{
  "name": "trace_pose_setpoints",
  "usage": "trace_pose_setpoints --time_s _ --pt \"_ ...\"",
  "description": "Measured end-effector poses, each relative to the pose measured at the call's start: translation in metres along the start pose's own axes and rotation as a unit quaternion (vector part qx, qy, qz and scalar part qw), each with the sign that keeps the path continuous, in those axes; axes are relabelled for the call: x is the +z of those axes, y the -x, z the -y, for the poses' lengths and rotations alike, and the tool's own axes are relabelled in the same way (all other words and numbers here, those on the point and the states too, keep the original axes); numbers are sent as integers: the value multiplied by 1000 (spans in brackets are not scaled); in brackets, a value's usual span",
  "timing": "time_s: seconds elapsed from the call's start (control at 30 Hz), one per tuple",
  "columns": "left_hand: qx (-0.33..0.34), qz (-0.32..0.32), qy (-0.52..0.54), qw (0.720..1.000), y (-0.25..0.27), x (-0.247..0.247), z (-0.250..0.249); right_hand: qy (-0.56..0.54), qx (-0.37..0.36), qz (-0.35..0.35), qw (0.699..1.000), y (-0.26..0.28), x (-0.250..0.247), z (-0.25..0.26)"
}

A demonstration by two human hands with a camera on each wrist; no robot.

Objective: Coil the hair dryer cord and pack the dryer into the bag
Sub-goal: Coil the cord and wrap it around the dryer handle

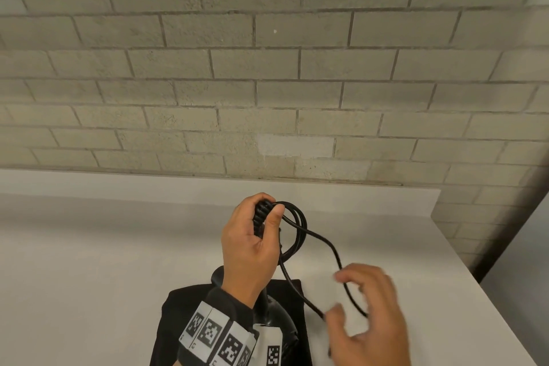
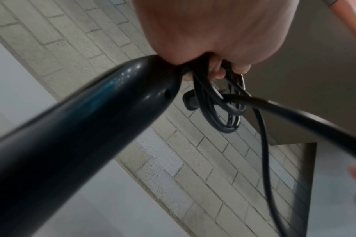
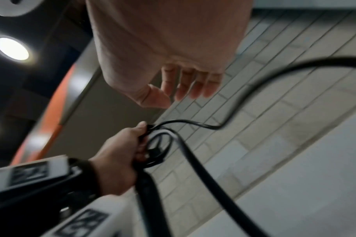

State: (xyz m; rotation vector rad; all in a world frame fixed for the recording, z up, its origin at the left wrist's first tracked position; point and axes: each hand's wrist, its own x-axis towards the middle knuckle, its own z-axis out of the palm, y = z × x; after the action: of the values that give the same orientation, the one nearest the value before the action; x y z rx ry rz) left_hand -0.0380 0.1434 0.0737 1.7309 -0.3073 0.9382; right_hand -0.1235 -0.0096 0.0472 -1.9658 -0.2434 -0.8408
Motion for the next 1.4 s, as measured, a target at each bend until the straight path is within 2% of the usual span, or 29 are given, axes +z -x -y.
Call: trace_pose_setpoints --time_s 0.03,0.1,0.17,0.23,0.33,0.43,0.53,0.6,0.7,0.8,0.83,0.9,1.03,1.07,1.2,1.3,1.4 --pt "3 3 0 1000 0 0 -1 2 3 44 999 3 11 5" --pt "4 8 -2 1000 1 1 -2 -10 81 163 983 3 29 10" --pt "-1 6 -6 1000 1 0 -1 -72 179 270 943 2 38 12" --pt "-1 1 -9 1000 1 -3 0 -121 201 315 920 -1 33 16" --pt "13 11 -10 1000 3 -5 -4 -121 166 315 927 -5 14 11" --pt "26 37 0 999 8 -4 -10 -145 167 312 924 -9 -12 7" --pt "10 17 -1 1000 2 -9 -2 -158 160 331 916 -11 -40 2" --pt "-5 5 -1 1000 -4 -13 4 -85 133 351 923 -9 -55 -13" --pt "2 25 -3 1000 -2 -13 3 78 63 347 932 1 -65 -47" --pt "6 37 2 999 2 -9 0 171 66 359 915 9 -63 -73" --pt "3 38 6 999 2 -7 -1 182 56 337 922 9 -61 -75" --pt "2 43 15 999 3 -5 -3 138 70 300 941 4 -53 -62" --pt "16 62 24 998 8 -3 -7 35 38 154 987 -12 -31 -22" --pt "17 64 26 997 9 -2 -8 21 39 150 988 -15 -25 -15" --pt "31 67 19 997 9 -2 -11 7 56 221 974 -27 -5 -1" --pt "45 67 10 997 9 -4 -12 20 0 193 981 -37 -3 2" --pt "52 65 1 997 8 -5 -13 74 -98 179 976 -45 -6 1"
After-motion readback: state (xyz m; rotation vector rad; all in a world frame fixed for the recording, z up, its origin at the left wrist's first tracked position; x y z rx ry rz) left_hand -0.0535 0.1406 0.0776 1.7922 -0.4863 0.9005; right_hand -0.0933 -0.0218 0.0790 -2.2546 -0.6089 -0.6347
